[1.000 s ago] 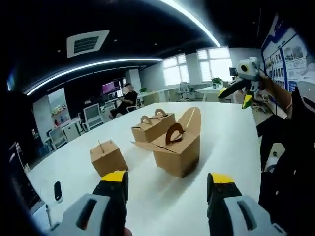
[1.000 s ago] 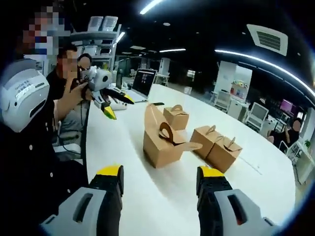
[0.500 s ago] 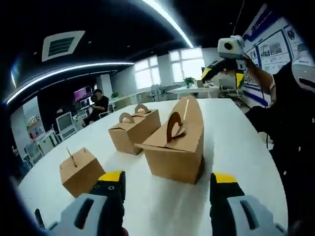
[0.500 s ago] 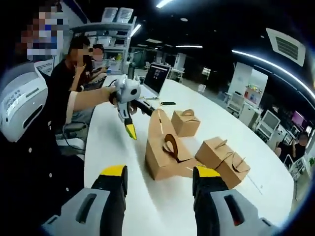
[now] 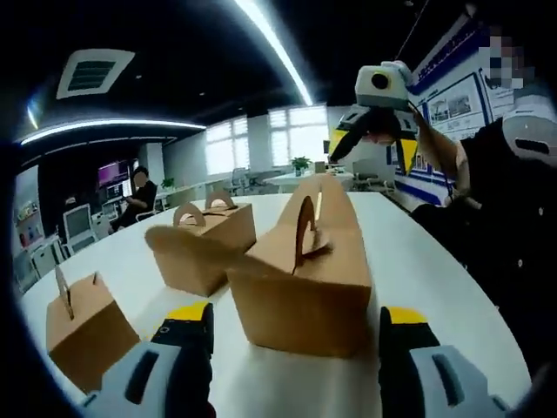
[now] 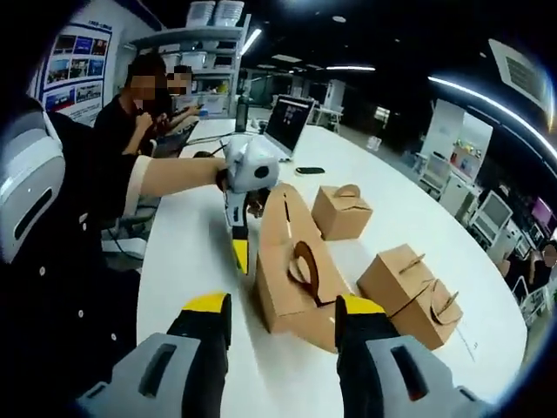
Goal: Pick up one paper box from the group, open the paper box, and remove the item inside
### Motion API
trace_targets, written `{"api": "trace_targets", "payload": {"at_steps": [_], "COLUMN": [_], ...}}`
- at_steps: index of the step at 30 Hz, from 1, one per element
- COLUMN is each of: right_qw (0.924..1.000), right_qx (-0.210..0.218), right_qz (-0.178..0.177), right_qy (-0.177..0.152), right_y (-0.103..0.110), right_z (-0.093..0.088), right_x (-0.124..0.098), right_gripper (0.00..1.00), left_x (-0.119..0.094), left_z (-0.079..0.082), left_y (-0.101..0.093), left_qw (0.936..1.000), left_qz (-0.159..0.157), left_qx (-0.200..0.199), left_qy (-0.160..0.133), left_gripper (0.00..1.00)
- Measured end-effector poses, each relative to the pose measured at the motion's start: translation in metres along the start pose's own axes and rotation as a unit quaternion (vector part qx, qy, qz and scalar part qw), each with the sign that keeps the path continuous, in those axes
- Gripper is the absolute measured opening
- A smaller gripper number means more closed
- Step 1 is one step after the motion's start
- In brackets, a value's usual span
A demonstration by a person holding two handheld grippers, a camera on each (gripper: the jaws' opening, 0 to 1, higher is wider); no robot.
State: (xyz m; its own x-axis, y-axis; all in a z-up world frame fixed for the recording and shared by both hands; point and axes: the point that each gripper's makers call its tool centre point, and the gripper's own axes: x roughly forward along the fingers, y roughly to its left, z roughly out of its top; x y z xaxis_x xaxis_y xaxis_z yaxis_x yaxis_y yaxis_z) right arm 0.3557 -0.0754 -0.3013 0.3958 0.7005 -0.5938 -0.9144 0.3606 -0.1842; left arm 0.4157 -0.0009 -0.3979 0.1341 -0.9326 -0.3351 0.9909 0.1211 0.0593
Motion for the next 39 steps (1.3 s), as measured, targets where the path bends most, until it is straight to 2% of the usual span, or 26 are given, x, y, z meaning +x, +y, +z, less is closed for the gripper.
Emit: {"api": "trace_targets", "payload": {"at_steps": [5,8,11,13,16,19,27,34,39], "right_qw": [1.0,0.9988,0.9984,0.9985,0.9986,0.9988,0.9985,0.9984,0.9984], "right_qx": [0.004,0.027,0.038,0.035,0.032,0.027,0.036,0.016,0.017], "right_qz": [0.008,0.035,0.039,0.04,0.042,0.04,0.041,0.05,0.051], "right_qy": [0.0,-0.018,-0.016,-0.012,-0.006,0.003,0.006,0.019,0.018], "right_y": [-0.004,0.001,-0.004,-0.007,-0.01,-0.016,-0.024,-0.022,-0.025], "right_z": [0.004,0.013,0.014,0.014,0.013,0.01,0.007,0.003,0.005], "right_x": [0.012,0.021,0.032,0.038,0.044,0.052,0.056,0.059,0.062], "right_gripper": [0.47,0.47,0.46,0.46,0.44,0.43,0.36,0.29,0.23], "left_x": [0.009,0.013,0.018,0.021,0.022,0.023,0.023,0.02,0.018], "left_z": [0.001,0.003,0.003,0.001,-0.008,-0.009,-0.009,-0.006,-0.008], "left_y": [0.0,-0.006,-0.013,-0.012,-0.008,-0.012,-0.017,-0.018,-0.018], "left_qw": [0.9997,0.9986,0.9979,0.9982,0.9989,0.9985,0.9987,0.9996,0.9997], "left_qz": [-0.018,-0.044,-0.054,-0.05,-0.043,-0.048,-0.044,-0.012,0.0], "left_qx": [-0.006,-0.014,-0.015,-0.016,-0.014,-0.02,-0.019,-0.018,-0.02], "left_qy": [-0.012,-0.028,-0.032,-0.03,-0.015,-0.018,-0.018,-0.02,-0.017], "left_gripper": [0.8,0.82,0.82,0.81,0.74,0.7,0.7,0.68,0.67]}}
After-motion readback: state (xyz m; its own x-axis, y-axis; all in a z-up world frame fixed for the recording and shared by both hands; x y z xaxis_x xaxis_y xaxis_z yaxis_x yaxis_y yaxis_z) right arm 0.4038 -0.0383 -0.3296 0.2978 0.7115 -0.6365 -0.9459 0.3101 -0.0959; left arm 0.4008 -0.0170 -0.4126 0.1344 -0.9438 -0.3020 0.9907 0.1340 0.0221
